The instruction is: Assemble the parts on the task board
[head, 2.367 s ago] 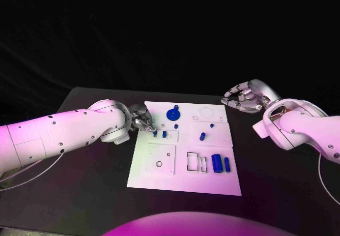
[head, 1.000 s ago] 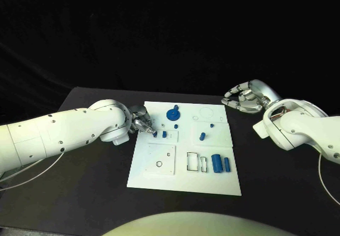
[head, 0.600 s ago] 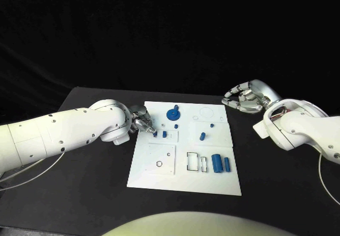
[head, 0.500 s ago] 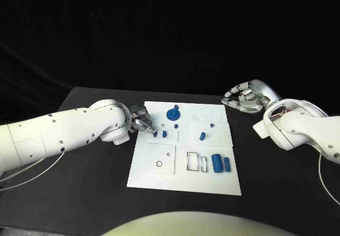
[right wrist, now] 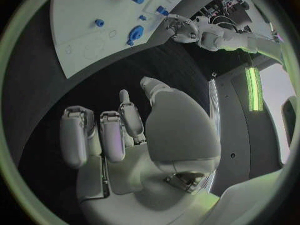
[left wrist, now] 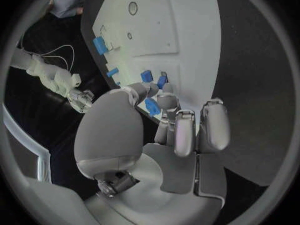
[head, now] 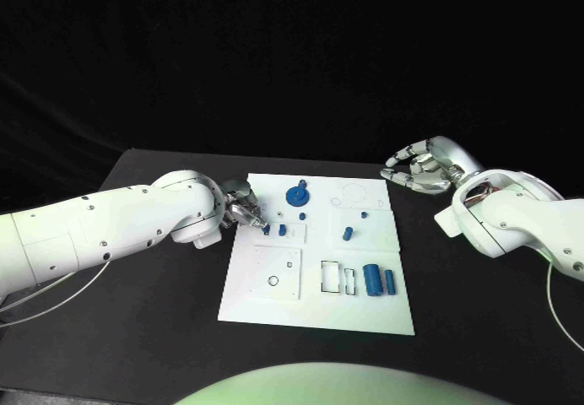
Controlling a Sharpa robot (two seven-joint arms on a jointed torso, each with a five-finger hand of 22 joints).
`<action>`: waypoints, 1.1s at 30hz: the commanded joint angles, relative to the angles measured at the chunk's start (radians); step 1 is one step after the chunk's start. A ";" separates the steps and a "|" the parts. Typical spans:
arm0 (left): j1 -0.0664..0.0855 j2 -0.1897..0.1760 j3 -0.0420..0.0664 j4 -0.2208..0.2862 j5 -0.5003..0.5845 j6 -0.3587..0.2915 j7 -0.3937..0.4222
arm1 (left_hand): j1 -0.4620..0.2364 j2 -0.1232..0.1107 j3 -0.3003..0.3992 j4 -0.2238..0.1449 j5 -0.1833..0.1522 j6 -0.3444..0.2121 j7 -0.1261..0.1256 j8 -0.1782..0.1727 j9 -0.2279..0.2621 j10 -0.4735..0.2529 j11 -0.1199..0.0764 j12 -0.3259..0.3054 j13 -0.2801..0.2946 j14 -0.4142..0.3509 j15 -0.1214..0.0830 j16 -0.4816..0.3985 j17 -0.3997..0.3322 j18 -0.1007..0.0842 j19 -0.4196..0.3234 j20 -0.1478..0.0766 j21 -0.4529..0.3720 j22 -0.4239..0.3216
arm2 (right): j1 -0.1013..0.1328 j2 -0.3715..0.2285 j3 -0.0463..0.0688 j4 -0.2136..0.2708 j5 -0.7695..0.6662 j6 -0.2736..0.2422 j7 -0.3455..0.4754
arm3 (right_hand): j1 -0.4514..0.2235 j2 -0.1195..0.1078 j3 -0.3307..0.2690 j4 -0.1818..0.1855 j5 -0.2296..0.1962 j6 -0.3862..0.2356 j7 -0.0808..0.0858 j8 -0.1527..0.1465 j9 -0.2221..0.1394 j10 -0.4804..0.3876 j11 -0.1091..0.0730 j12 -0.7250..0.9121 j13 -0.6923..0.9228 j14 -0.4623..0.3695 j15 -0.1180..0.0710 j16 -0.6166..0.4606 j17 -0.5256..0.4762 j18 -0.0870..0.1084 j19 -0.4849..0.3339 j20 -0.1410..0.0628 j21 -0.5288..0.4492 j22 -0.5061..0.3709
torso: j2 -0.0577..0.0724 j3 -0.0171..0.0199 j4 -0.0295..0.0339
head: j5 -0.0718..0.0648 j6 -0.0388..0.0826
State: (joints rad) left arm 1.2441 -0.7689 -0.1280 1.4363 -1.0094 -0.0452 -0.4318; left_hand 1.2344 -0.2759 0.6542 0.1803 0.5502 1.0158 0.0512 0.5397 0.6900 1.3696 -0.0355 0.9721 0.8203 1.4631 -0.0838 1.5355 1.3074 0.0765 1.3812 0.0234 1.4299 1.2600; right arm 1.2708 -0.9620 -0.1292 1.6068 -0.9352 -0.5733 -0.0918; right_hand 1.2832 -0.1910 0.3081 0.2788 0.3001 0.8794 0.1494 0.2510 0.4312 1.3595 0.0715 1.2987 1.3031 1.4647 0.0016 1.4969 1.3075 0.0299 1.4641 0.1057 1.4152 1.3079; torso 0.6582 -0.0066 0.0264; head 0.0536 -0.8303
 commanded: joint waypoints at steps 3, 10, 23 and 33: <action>-0.002 -0.004 -0.001 0.005 -0.001 0.029 -0.004 | -0.001 -0.011 0.165 -0.161 0.012 0.014 -0.006 0.003 0.004 0.007 0.000 0.007 0.005 0.089 -0.006 0.005 0.185 -0.007 0.005 -0.001 0.006 0.003 | -0.002 0.001 0.000 0.000 -0.029 0.002 0.008 | -0.010 -0.002 -0.003 0.005 0.006 -0.007 0.000 0.007 0.002 -0.001 -0.006 -0.005 -0.002 0.065 -0.009 -0.006 0.084 0.013 0.009 -0.007 -0.005 0.157 | -0.002 -0.0001 -0.0003 | 0.002 0.002; -0.002 -0.006 -0.001 0.006 0.007 0.052 -0.007 | -0.001 -0.011 0.165 -0.162 0.014 0.014 -0.006 0.003 0.004 0.008 0.000 0.007 0.006 0.089 -0.006 0.005 0.186 -0.007 0.005 -0.001 0.006 0.002 | -0.003 0.001 0.000 0.000 -0.034 0.002 0.008 | -0.010 -0.002 -0.003 0.005 0.006 -0.007 0.000 0.007 0.002 -0.001 -0.006 -0.005 -0.002 0.065 -0.009 -0.006 0.084 0.013 0.009 -0.007 -0.005 0.157 | 0.000 0.0009 -0.0003 | 0.003 0.002; -0.002 -0.004 -0.001 0.005 0.016 0.070 -0.011 | -0.002 -0.012 0.165 -0.163 0.016 0.015 -0.007 0.003 0.005 0.008 0.000 0.007 0.006 0.089 -0.007 0.006 0.187 -0.007 0.006 -0.001 0.006 0.004 | -0.004 0.002 0.000 0.000 -0.035 0.002 0.008 | -0.010 -0.002 -0.003 0.005 0.006 -0.007 0.000 0.007 0.002 -0.001 -0.006 -0.005 -0.002 0.065 -0.009 -0.006 0.084 0.013 0.009 -0.007 -0.005 0.157 | 0.000 0.0003 0.0013 | 0.002 0.001; -0.002 0.007 -0.001 -0.005 0.019 0.062 -0.018 | -0.003 -0.012 0.165 -0.164 0.019 0.016 -0.007 0.002 0.006 0.008 0.000 0.007 0.005 0.089 -0.007 0.005 0.185 -0.007 0.005 -0.001 0.006 0.002 | -0.004 0.002 0.000 0.001 -0.035 0.002 0.008 | -0.010 -0.002 -0.003 0.005 0.006 -0.007 0.000 0.007 0.002 -0.001 -0.006 -0.005 -0.002 0.065 -0.009 -0.006 0.084 0.013 0.009 -0.007 -0.005 0.157 | 0.000 0.0003 0.0002 | 0.002 0.000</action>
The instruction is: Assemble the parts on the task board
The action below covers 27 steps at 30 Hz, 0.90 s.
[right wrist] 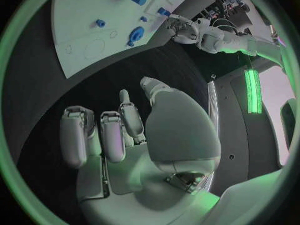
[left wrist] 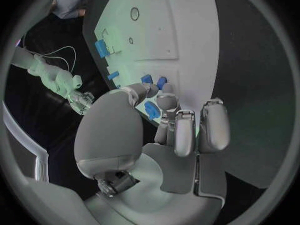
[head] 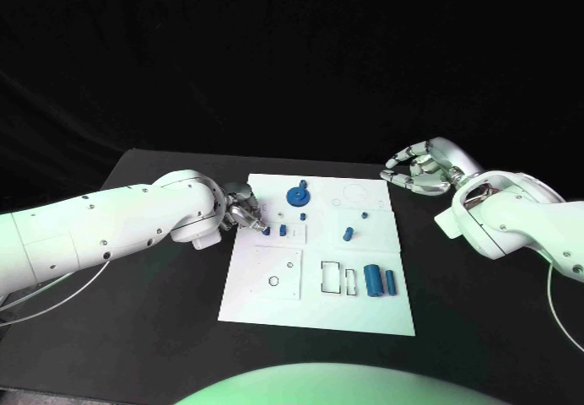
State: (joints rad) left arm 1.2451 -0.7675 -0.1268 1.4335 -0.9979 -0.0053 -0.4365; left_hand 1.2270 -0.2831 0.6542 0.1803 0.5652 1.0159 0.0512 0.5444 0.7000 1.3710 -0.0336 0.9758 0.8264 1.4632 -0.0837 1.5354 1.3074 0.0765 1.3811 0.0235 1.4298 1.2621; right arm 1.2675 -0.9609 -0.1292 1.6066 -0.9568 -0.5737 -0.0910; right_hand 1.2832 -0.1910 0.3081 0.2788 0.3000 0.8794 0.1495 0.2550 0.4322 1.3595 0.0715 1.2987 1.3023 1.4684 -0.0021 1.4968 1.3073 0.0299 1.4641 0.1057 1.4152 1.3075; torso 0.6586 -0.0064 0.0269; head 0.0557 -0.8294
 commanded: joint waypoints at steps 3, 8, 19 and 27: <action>-0.003 0.012 -0.002 -0.009 0.009 0.021 -0.019 | 0.005 -0.004 0.165 -0.164 0.004 0.016 -0.007 -0.002 -0.004 0.007 -0.002 0.003 -0.001 0.089 -0.007 0.005 0.185 -0.007 0.005 -0.001 0.006 0.000 | -0.001 0.001 0.000 0.001 -0.014 0.002 0.008 | -0.010 -0.002 -0.003 0.005 0.006 -0.007 0.000 0.004 0.001 -0.001 -0.006 -0.005 -0.001 0.061 -0.005 -0.006 0.084 0.013 0.009 -0.007 -0.005 0.157 | 0.000 0.0002 -0.0006 | 0.001 -0.001; -0.002 0.024 -0.003 -0.023 0.010 0.021 -0.025 | 0.004 -0.004 0.165 -0.163 0.005 0.016 -0.007 -0.002 -0.004 0.006 -0.002 0.002 -0.003 0.089 -0.007 0.005 0.184 -0.007 0.006 -0.001 0.006 0.001 | -0.001 0.001 0.000 0.002 -0.014 0.002 0.008 | -0.011 -0.002 -0.003 0.005 0.006 -0.007 0.000 0.004 0.001 -0.002 -0.006 -0.006 -0.002 0.061 -0.005 -0.006 0.083 0.013 0.008 -0.007 -0.006 0.156 | 0.000 0.0001 -0.0012 | 0.000 -0.001; -0.001 0.045 -0.003 -0.049 0.016 0.053 -0.036 | 0.003 -0.003 0.165 -0.163 0.005 0.015 -0.006 -0.003 -0.004 0.006 -0.002 -0.001 -0.005 0.088 -0.007 0.004 0.183 -0.007 0.005 -0.001 0.006 0.000 | -0.001 0.000 0.000 0.002 -0.014 0.003 0.007 | -0.011 -0.002 -0.003 0.005 0.006 -0.007 0.000 0.004 0.001 -0.002 -0.006 -0.006 -0.002 0.061 -0.005 -0.006 0.083 0.013 0.008 -0.007 -0.006 0.156 | -0.001 -0.0001 -0.0016 | 0.000 -0.005; -0.001 0.052 -0.003 -0.058 0.021 0.066 -0.041 | 0.002 -0.003 0.165 -0.163 0.005 0.015 -0.006 -0.004 -0.004 0.005 -0.002 -0.004 -0.009 0.088 -0.007 0.004 0.181 -0.007 0.005 -0.001 0.006 0.000 | -0.001 -0.001 0.000 0.003 -0.014 0.004 0.007 | -0.011 -0.002 -0.003 0.005 0.006 -0.007 0.000 0.004 0.001 -0.002 -0.006 -0.006 -0.002 0.061 -0.005 -0.006 0.083 0.013 0.008 -0.007 -0.006 0.156 | -0.001 -0.0003 -0.0002 | -0.004 -0.004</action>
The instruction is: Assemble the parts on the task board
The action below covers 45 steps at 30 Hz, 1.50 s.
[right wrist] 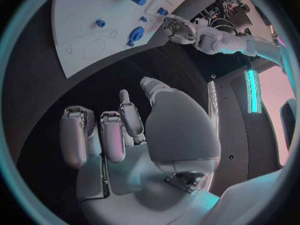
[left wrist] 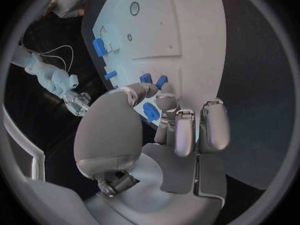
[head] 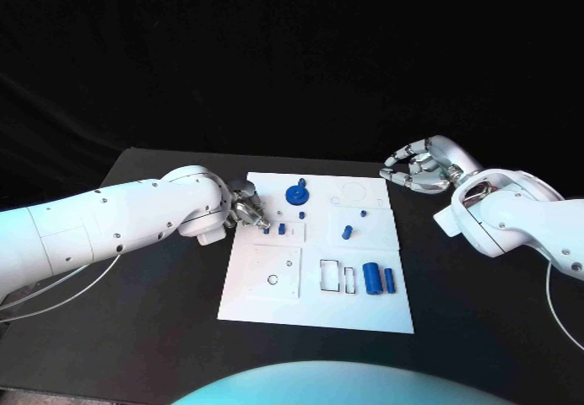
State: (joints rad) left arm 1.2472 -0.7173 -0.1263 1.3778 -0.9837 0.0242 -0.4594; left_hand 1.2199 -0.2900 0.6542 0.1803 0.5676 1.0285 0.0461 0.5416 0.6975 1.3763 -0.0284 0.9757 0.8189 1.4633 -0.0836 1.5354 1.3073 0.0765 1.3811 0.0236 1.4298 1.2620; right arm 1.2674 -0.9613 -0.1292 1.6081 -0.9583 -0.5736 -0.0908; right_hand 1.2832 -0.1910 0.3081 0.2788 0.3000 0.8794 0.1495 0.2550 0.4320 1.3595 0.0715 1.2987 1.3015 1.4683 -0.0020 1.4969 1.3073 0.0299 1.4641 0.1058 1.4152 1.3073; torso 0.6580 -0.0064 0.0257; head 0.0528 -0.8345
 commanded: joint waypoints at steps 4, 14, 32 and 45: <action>-0.003 0.000 -0.003 -0.003 0.021 0.022 -0.017 | -0.011 0.012 0.145 -0.149 -0.006 -0.007 0.000 -0.007 0.004 -0.002 -0.004 -0.006 -0.002 0.085 -0.004 -0.001 0.168 -0.006 -0.001 0.001 0.001 -0.008 | -0.001 -0.001 0.000 0.001 -0.012 0.003 0.007 | -0.011 -0.003 -0.004 0.005 0.006 -0.007 0.000 0.004 0.002 -0.003 -0.006 -0.007 -0.002 0.061 -0.006 -0.007 0.082 0.013 0.008 -0.007 -0.007 0.156 | 0.000 0.0002 0.0015 | -0.002 0.003; -0.003 -0.009 -0.002 0.001 0.044 -0.020 -0.008 | -0.193 0.011 -0.158 0.061 -0.020 -0.012 -0.007 -0.048 0.005 -0.023 -0.005 -0.024 -0.026 0.079 -0.006 -0.011 0.142 -0.003 -0.007 0.000 -0.016 -0.024 | -0.001 -0.002 0.000 0.000 -0.011 0.001 0.008 | -0.011 -0.003 -0.004 0.005 0.006 -0.007 0.000 0.004 0.002 -0.003 -0.006 -0.007 -0.002 0.061 -0.006 -0.007 0.082 0.013 0.008 -0.007 -0.007 0.156 | -0.001 -0.0002 0.0014 | -0.002 0.008; -0.001 -0.032 0.030 0.026 0.087 -0.066 0.036 | -0.189 0.031 -0.282 0.113 -0.044 0.002 -0.006 -0.073 -0.001 -0.031 -0.005 -0.025 -0.027 0.077 -0.005 -0.014 0.135 -0.001 -0.010 0.000 -0.023 -0.033 | -0.003 -0.001 0.000 -0.004 -0.009 -0.004 0.011 | -0.012 -0.003 -0.004 0.006 0.006 -0.008 0.000 0.004 0.002 -0.003 -0.006 -0.008 -0.003 0.060 -0.006 -0.008 0.081 0.014 0.007 -0.007 -0.009 0.155 | 0.000 -0.0017 0.0005 | -0.007 0.013; 0.014 -0.009 0.041 0.047 0.019 -0.344 0.461 | 0.156 0.049 -0.275 0.028 -0.150 -0.276 0.129 -0.161 -0.046 -0.470 0.123 -0.322 -0.274 -0.357 0.114 -0.438 -0.576 0.089 -0.464 0.082 -0.455 -0.612 | -0.004 -0.001 0.000 -0.015 0.005 -0.002 0.032 | -0.013 -0.003 -0.004 0.006 0.006 -0.009 0.000 0.004 0.002 -0.007 -0.006 -0.013 -0.008 0.060 -0.006 -0.010 0.077 0.015 0.004 -0.007 -0.015 0.151 | 0.000 -0.0009 0.0012 | -0.024 0.031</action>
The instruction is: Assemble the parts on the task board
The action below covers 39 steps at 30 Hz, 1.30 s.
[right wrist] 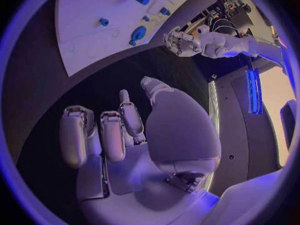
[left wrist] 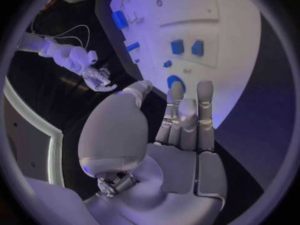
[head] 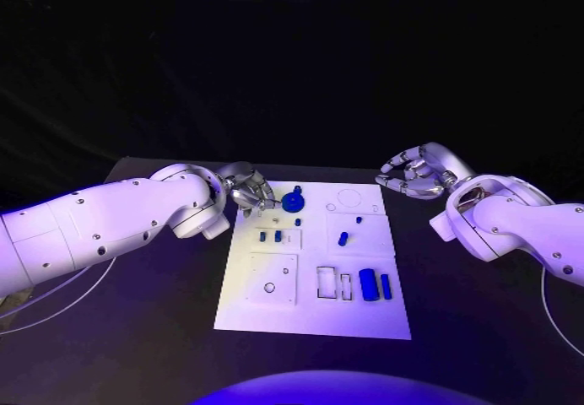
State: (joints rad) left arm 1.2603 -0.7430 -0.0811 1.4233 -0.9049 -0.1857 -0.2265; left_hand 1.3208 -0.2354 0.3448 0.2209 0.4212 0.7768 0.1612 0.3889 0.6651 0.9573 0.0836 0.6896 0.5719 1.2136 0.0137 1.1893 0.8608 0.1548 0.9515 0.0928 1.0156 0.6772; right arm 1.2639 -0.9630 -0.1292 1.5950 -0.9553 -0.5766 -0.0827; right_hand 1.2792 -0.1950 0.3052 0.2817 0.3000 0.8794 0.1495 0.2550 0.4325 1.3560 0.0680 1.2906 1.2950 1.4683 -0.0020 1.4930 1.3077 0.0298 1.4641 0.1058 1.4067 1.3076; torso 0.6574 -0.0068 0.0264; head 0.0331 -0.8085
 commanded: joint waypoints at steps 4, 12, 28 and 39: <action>-0.002 0.057 -0.019 -0.017 -0.202 -0.151 0.281 | 0.111 -0.032 0.069 -0.026 -0.018 -0.057 0.015 -0.024 -0.055 -0.098 0.025 -0.096 -0.093 -0.126 0.023 -0.099 -0.152 0.024 -0.034 0.036 -0.068 -0.045 | -0.001 0.004 0.000 -0.004 0.004 0.003 0.033 | -0.008 0.001 -0.001 0.002 0.006 -0.010 0.000 0.004 0.001 -0.004 -0.003 -0.005 -0.002 0.060 -0.006 -0.006 0.077 0.015 0.003 -0.007 -0.007 0.150 | 0.001 -0.0007 -0.0008 | -0.004 0.008; -0.007 0.123 -0.040 -0.061 -0.463 -0.063 0.206 | 0.135 -0.051 0.074 -0.032 -0.032 -0.023 0.007 -0.025 -0.120 -0.129 0.028 -0.150 -0.175 -0.040 0.026 -0.003 -0.083 0.029 0.008 0.041 -0.046 -0.036 | -0.002 0.008 -0.001 -0.005 0.008 0.003 0.039 | -0.007 0.002 0.000 0.002 0.006 -0.010 0.000 0.004 0.001 -0.006 -0.003 -0.008 -0.004 0.059 -0.006 -0.007 0.075 0.017 0.000 -0.007 -0.013 0.146 | 0.004 0.0005 -0.0034 | -0.003 0.011; -0.017 0.198 -0.048 -0.132 -0.635 0.072 0.158 | 0.138 -0.045 0.024 -0.023 -0.076 0.037 0.000 -0.053 -0.219 -0.090 0.030 -0.221 -0.295 0.049 0.026 0.122 0.006 0.027 0.038 0.043 0.005 0.001 | -0.002 0.010 -0.001 -0.002 0.004 0.002 0.039 | -0.007 0.002 0.000 0.002 0.006 -0.010 0.000 0.004 0.001 -0.006 -0.003 -0.008 -0.004 0.059 -0.006 -0.007 0.075 0.017 0.000 -0.007 -0.013 0.146 | 0.005 -0.0008 -0.0033 | -0.012 0.007; -0.023 0.220 -0.048 -0.160 -0.670 0.099 0.150 | 0.164 -0.041 0.052 -0.021 -0.075 0.071 0.002 -0.070 -0.260 -0.055 0.030 -0.257 -0.345 0.056 0.028 0.144 0.002 0.023 0.050 0.044 0.036 0.036 | -0.002 0.009 -0.001 -0.001 0.001 0.000 0.037 | -0.005 0.002 0.000 0.001 0.007 -0.011 0.000 0.005 0.001 -0.008 -0.002 -0.010 -0.006 0.059 -0.006 -0.007 0.074 0.017 0.000 -0.007 -0.013 0.146 | 0.003 -0.0010 0.0001 | -0.016 0.002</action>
State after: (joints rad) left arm 1.2378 -0.5280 -0.1301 1.2652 -1.5401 -0.1197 -0.0684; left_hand 1.4747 -0.2767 0.3914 0.1986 0.3484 0.8404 0.1624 0.3217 0.4074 0.8940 0.1143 0.4372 0.2303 1.2639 0.0412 1.3283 0.8639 0.1705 0.9974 0.1359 1.0459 0.7118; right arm 1.2624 -0.9542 -0.1299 1.5924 -0.9466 -0.5769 -0.0533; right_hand 1.2792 -0.1950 0.3052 0.2816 0.3000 0.8728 0.1487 0.2549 0.4322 1.3525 0.0645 1.2858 1.2898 1.4683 -0.0020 1.4891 1.3075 0.0298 1.4641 0.1057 1.3959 1.3080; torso 0.6613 -0.0075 0.0246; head 0.0177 -0.8058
